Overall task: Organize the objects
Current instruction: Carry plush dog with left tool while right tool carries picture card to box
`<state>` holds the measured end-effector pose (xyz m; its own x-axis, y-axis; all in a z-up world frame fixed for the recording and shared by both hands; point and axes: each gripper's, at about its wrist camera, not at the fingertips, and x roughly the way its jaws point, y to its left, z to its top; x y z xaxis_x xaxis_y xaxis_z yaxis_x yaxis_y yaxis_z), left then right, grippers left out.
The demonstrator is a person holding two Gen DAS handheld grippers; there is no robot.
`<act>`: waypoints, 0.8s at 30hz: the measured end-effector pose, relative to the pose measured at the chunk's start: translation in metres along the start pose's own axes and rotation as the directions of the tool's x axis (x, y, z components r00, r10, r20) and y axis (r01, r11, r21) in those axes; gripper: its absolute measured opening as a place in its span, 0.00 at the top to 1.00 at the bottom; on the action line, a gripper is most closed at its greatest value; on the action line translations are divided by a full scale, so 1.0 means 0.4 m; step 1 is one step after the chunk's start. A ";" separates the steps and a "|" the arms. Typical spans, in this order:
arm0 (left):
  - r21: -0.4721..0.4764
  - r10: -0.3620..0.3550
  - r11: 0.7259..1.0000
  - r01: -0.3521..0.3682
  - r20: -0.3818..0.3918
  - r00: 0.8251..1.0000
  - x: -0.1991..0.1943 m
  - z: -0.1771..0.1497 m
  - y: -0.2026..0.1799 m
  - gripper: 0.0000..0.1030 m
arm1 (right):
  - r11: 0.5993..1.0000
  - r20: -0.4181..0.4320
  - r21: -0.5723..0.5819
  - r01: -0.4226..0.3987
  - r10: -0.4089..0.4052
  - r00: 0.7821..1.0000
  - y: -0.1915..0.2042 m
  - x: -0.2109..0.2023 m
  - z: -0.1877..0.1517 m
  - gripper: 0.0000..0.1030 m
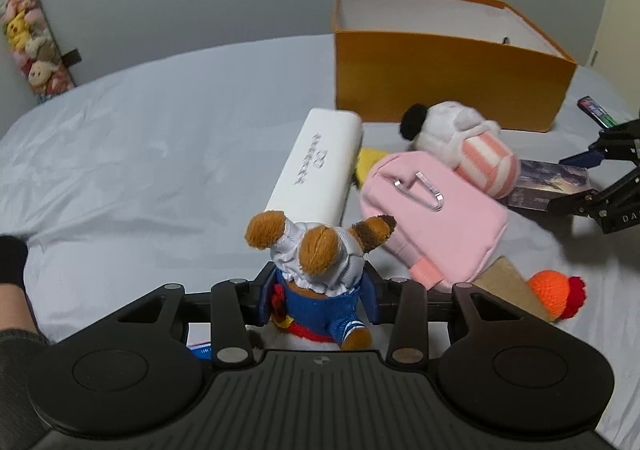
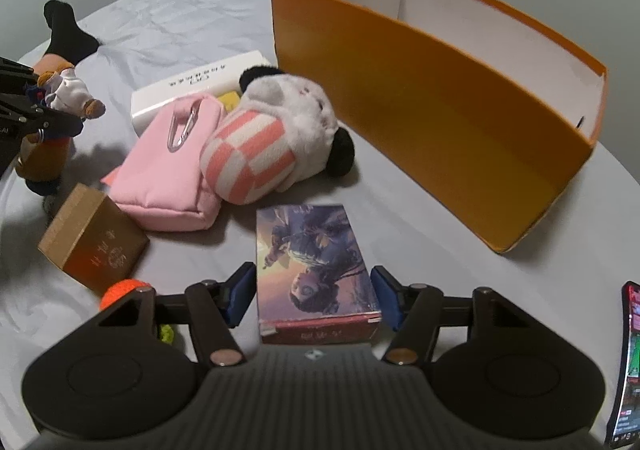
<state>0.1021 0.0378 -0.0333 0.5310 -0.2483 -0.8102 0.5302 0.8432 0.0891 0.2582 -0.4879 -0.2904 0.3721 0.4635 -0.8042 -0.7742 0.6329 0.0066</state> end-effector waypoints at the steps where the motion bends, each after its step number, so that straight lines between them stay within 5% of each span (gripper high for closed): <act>1: 0.007 -0.004 1.000 0.004 0.006 1.000 -0.005 0.005 -0.007 0.54 | 1.000 0.004 0.001 0.001 -0.001 1.000 -0.002 -0.006 0.002 0.38; 24: 0.099 -0.059 0.994 0.049 0.101 0.993 -0.070 0.116 -0.098 0.55 | 1.000 0.061 0.017 0.002 -0.003 0.998 -0.022 -0.113 0.021 0.40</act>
<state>0.0972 -0.0104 0.0129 0.5631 -0.3445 -0.7511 0.6183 0.7787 0.1064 0.2524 -0.5093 -0.2492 0.4046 0.4989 -0.7664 -0.7649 0.6439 0.0153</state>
